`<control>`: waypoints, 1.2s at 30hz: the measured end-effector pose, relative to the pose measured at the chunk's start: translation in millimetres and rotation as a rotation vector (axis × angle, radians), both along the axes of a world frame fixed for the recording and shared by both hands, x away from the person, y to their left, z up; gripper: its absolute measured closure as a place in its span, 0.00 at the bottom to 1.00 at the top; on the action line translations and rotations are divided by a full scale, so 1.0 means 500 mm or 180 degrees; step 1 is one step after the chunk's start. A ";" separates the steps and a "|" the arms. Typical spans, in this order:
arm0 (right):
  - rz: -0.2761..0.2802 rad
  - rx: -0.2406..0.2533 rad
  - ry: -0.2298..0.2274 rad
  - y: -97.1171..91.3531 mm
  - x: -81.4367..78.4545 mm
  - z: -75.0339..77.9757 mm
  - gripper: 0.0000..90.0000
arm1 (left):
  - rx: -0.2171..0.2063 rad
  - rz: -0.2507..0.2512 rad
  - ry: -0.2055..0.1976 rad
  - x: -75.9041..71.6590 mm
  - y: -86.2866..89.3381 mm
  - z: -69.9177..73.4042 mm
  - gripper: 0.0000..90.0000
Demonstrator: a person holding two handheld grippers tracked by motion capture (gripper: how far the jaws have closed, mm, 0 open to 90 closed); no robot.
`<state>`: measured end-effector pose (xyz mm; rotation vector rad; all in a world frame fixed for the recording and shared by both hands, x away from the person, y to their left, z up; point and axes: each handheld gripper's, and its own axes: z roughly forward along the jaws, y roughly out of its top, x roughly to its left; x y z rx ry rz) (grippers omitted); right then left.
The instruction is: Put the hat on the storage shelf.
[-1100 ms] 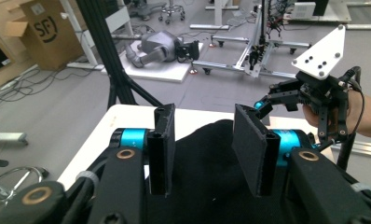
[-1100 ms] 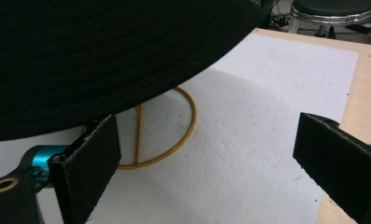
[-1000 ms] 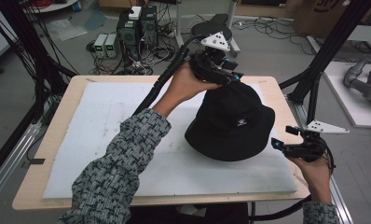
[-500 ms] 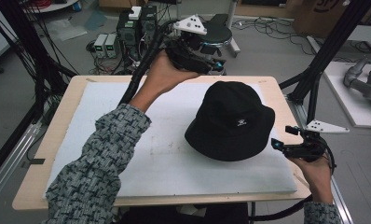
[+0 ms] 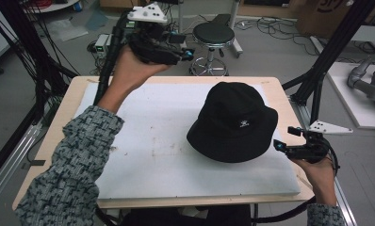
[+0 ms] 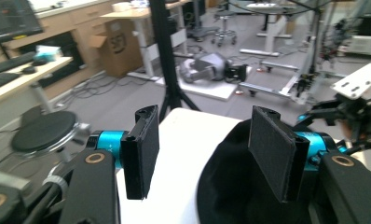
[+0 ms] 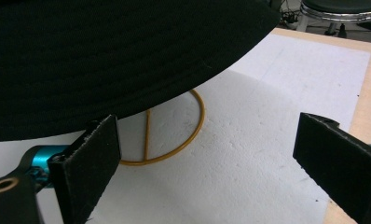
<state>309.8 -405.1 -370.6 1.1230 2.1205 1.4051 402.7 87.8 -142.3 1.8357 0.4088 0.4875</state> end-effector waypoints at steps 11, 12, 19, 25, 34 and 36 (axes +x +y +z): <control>0.0042 0.0011 0.0003 0.003 0.011 0.001 0.08 | -0.0123 0.0523 -0.0090 -0.033 0.154 -0.025 0.47; 0.0043 0.0020 0.0002 0.003 0.012 0.000 0.08 | -0.0118 0.0577 -0.0078 -0.036 0.169 -0.030 0.47; 0.0103 0.0039 0.0022 0.007 0.021 0.000 0.08 | -0.0158 0.0937 -0.0031 -0.054 0.263 -0.083 0.43; 0.0147 -0.0010 -0.0004 0.010 0.026 0.009 0.08 | -0.0211 0.1121 -0.0037 -0.070 0.311 -0.117 0.38; 0.0186 -0.0010 0.0002 0.003 0.015 0.022 0.08 | -0.0228 0.1291 -0.0015 -0.094 0.350 -0.161 0.36; 0.0222 -0.0024 0.0003 0.004 0.014 0.023 0.08 | -0.0196 0.1332 -0.0007 -0.101 0.356 -0.173 0.36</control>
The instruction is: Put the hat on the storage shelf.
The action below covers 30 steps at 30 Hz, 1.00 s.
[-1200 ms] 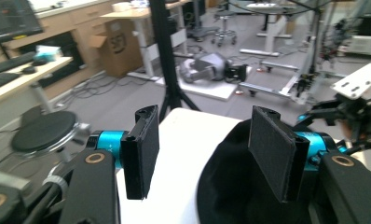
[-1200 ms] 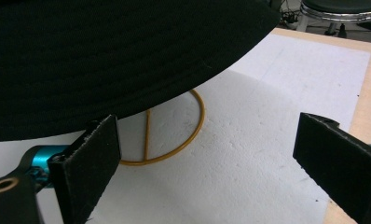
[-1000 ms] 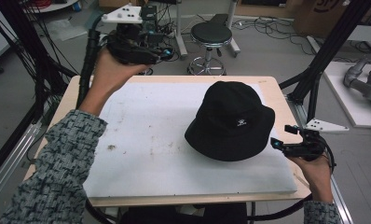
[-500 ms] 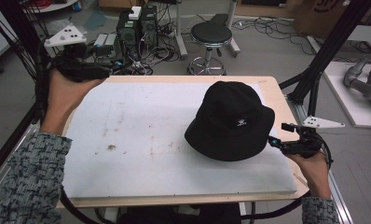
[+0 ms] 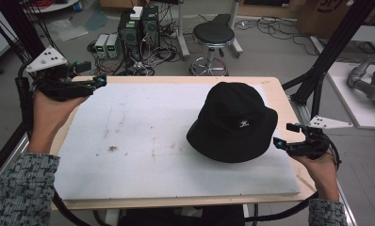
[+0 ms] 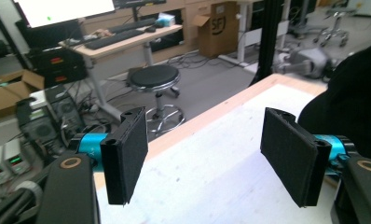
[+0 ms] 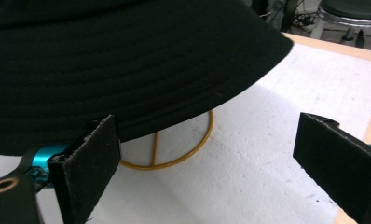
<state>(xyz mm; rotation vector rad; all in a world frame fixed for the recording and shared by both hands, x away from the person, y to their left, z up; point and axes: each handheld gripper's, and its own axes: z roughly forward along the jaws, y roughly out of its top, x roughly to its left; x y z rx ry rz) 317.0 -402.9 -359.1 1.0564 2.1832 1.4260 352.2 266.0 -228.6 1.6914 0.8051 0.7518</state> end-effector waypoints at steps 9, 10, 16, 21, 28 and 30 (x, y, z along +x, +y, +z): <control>0.0051 -0.0039 0.0000 0.003 -0.004 0.004 0.08 | 0.0113 0.0124 0.0058 -0.035 0.014 -0.074 0.36; 0.0053 -0.0046 -0.0012 0.004 -0.004 0.004 0.08 | 0.0131 0.0130 0.0069 -0.038 0.016 -0.082 0.36; 0.0076 -0.0048 0.0042 0.006 -0.001 0.000 0.08 | 0.0119 0.0148 0.0127 -0.051 0.021 -0.121 0.36; 0.0062 -0.0043 0.0050 0.007 -0.001 -0.001 0.08 | 0.0085 0.0135 0.0171 -0.057 0.017 -0.152 0.36; 0.0068 -0.0038 0.0048 0.006 -0.001 -0.002 0.08 | 0.0083 0.0114 0.0209 -0.063 0.010 -0.192 0.36; 0.0068 -0.0035 0.0059 0.008 0.000 -0.003 0.08 | 0.0086 0.0111 0.0226 -0.064 0.009 -0.201 0.36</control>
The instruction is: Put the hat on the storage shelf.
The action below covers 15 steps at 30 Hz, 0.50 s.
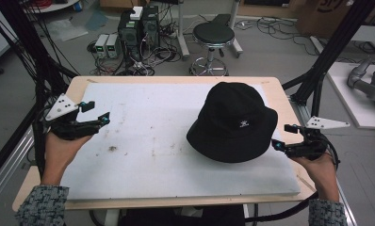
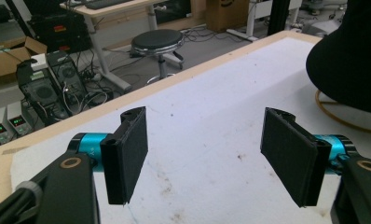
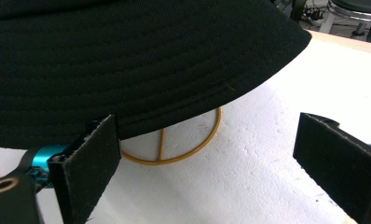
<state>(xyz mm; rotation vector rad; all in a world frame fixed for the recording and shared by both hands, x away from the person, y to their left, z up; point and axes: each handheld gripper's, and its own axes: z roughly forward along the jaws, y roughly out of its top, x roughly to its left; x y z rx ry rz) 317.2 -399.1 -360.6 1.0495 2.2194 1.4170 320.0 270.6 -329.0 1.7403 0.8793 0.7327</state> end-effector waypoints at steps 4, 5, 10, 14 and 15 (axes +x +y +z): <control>0.0003 -0.0001 -0.0004 0.001 0.000 0.001 0.08 | -0.0062 -0.0002 -0.0017 -0.009 0.000 -0.016 0.36; 0.0003 -0.0001 -0.0004 0.001 0.000 0.001 0.08 | -0.0065 0.0015 -0.0018 -0.011 -0.001 -0.019 0.36; 0.0004 -0.0014 0.0001 0.001 0.000 0.001 0.08 | -0.0109 0.0036 -0.0003 -0.017 0.005 -0.039 0.36; 0.0018 -0.0008 -0.0004 0.003 0.000 0.002 0.08 | -0.0134 0.0040 0.0009 -0.017 0.010 -0.041 0.36; 0.0018 -0.0008 -0.0004 0.003 0.000 0.002 0.08 | -0.0143 0.0049 0.0007 -0.017 0.010 -0.040 0.36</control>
